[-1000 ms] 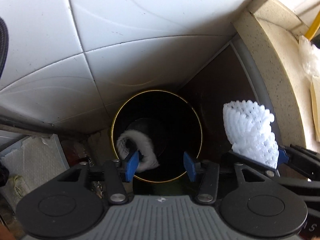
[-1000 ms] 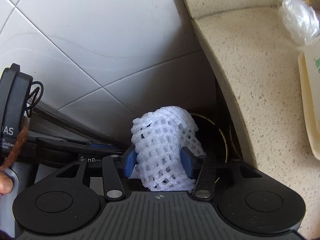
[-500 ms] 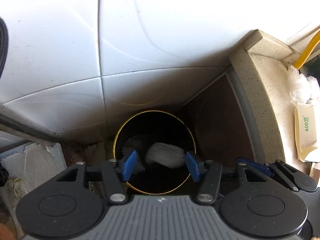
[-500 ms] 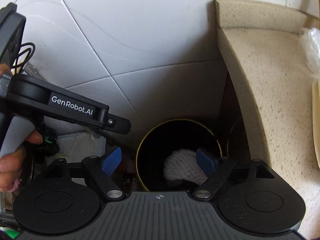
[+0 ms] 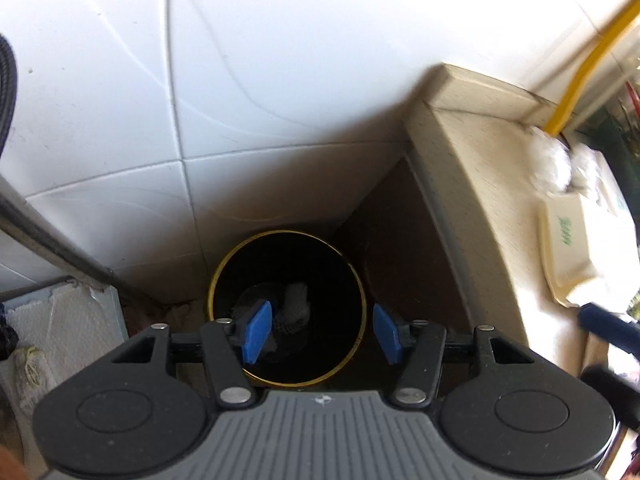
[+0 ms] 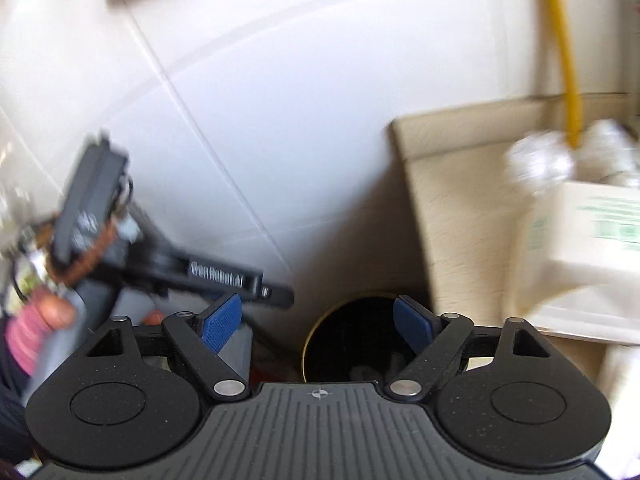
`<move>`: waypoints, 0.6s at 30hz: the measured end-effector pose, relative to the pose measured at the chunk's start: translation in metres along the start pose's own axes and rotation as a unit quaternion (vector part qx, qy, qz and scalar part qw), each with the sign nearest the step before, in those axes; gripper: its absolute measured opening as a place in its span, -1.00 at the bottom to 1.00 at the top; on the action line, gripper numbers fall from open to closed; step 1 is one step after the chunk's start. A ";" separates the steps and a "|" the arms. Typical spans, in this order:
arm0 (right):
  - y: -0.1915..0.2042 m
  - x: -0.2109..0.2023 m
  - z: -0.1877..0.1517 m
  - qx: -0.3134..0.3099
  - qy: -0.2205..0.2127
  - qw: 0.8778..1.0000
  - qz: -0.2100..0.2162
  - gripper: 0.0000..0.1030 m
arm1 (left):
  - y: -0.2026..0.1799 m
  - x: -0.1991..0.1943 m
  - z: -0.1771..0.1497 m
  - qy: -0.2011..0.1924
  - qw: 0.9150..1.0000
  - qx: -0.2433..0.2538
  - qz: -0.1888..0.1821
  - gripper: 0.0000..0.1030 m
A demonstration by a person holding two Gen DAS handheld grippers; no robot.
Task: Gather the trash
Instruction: 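Move both tools up toward the clear plastic bags by the yellow hose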
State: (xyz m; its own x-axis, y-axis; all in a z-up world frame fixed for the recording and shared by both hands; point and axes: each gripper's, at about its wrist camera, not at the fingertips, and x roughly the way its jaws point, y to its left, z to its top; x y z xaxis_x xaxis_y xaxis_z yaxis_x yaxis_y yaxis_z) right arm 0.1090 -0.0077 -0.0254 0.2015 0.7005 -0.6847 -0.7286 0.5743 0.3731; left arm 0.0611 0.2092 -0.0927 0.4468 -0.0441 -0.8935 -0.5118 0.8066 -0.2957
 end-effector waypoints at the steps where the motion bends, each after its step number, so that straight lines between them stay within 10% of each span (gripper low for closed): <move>1: -0.005 -0.010 -0.002 0.008 -0.011 1.000 -0.002 0.75 | -0.006 -0.002 -0.003 -0.001 1.000 0.005 0.001 0.02; 18: -0.077 -0.102 -0.060 0.104 -0.079 0.991 -0.023 0.79 | -0.097 -0.018 -0.058 -0.003 0.997 0.083 -0.009 0.02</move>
State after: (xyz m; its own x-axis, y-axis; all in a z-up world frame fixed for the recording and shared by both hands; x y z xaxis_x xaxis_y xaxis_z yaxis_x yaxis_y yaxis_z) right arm 0.1054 -0.1487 -0.0217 0.3433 0.7203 -0.6027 -0.5695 0.6700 0.4763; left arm 0.0601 0.0974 -0.0677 0.4601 -0.0562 -0.8861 -0.3760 0.8918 -0.2518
